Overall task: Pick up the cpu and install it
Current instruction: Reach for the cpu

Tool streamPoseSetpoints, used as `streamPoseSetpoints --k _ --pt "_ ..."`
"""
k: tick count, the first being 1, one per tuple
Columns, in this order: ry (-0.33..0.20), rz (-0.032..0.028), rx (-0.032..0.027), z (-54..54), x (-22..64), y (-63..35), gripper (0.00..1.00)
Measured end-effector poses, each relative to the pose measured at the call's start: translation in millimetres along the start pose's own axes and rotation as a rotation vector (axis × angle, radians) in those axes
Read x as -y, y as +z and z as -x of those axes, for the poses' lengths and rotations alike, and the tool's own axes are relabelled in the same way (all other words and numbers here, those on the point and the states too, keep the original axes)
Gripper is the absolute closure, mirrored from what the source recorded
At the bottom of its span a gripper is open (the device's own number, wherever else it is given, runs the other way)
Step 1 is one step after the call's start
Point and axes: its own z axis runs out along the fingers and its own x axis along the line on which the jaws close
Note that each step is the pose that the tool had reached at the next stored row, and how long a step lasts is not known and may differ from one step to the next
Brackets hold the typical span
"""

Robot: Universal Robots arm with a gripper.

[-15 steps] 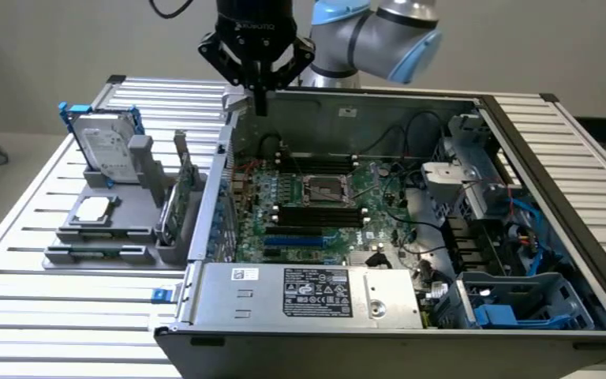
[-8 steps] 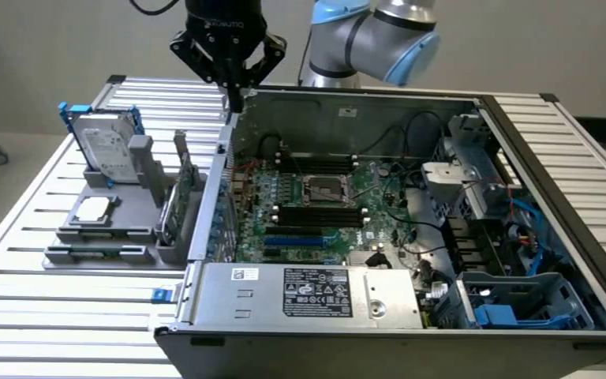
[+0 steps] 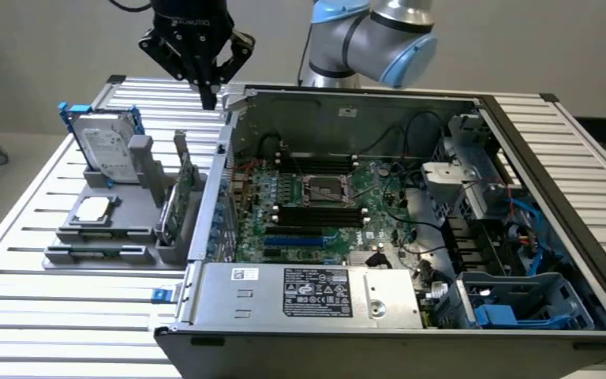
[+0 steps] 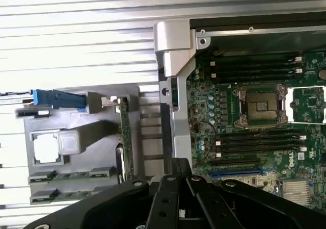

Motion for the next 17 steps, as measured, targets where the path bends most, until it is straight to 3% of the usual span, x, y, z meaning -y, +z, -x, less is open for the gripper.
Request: streamPoseSetpoints --k 17 --pt "0.001 0.0073 -0.0120 -76.6 -5.4 2.7 0.89"
